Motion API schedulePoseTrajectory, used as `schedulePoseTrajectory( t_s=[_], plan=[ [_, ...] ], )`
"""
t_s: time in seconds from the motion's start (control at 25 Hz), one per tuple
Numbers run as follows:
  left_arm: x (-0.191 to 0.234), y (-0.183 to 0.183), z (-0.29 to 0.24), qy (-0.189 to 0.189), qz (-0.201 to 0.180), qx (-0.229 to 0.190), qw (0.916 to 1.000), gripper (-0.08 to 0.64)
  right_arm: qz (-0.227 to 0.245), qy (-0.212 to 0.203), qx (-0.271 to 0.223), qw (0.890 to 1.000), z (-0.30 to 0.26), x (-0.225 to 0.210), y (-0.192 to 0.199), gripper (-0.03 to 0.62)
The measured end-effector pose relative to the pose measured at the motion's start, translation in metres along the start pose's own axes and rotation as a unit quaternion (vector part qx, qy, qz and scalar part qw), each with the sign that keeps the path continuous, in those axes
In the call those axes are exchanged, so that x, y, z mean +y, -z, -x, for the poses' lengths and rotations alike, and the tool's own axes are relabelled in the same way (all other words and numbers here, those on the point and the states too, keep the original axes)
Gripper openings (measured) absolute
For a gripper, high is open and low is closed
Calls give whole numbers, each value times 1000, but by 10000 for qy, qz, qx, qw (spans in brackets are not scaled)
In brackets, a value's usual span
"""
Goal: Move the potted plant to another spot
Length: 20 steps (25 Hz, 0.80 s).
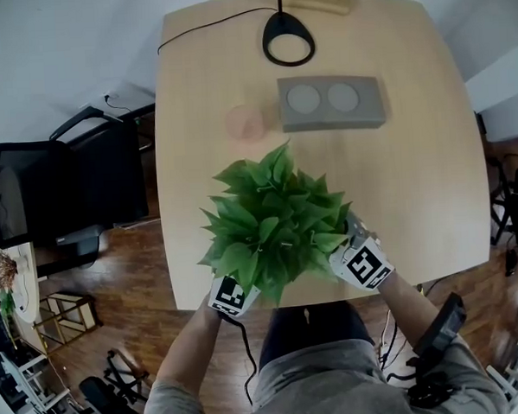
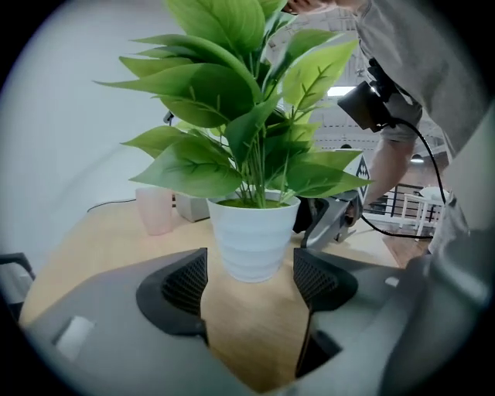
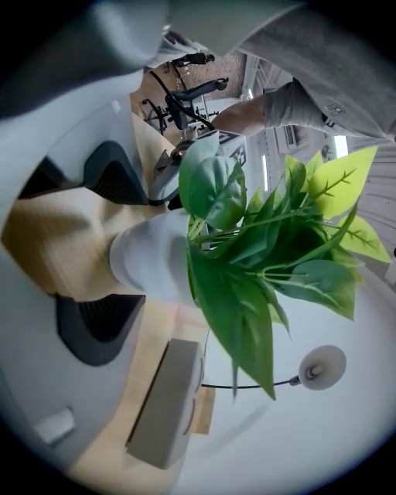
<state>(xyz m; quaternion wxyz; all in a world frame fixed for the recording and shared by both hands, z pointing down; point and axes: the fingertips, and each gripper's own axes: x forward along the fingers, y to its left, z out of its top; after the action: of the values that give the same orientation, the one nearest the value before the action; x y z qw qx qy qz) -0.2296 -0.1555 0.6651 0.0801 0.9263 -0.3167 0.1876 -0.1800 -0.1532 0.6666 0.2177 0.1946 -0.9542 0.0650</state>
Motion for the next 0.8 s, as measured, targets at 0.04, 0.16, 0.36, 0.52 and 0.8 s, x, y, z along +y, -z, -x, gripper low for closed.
schedulePoseTrajectory(
  t_s=[0.04, 0.16, 0.36, 0.52, 0.8],
  plan=[
    [1, -2, -2, -7, -53, -23, 10000, 342, 35, -18, -20, 10000, -2, -1, -2, 360],
    [3, -8, -7, 20, -222, -75, 9997, 347, 89, -17, -26, 10000, -5, -5, -4, 360],
    [3, -10, -15, 82, -313, -73, 9995, 315, 2, 82, 43, 10000, -8, -16, -6, 344],
    [1, -14, -13, 102, -263, -78, 9996, 314, -31, 75, -4, 10000, -7, -15, -7, 342],
    [-1, -54, 7, 143, -238, -232, 9993, 311, 0, 152, -110, 9998, 13, -10, -48, 342]
  ],
)
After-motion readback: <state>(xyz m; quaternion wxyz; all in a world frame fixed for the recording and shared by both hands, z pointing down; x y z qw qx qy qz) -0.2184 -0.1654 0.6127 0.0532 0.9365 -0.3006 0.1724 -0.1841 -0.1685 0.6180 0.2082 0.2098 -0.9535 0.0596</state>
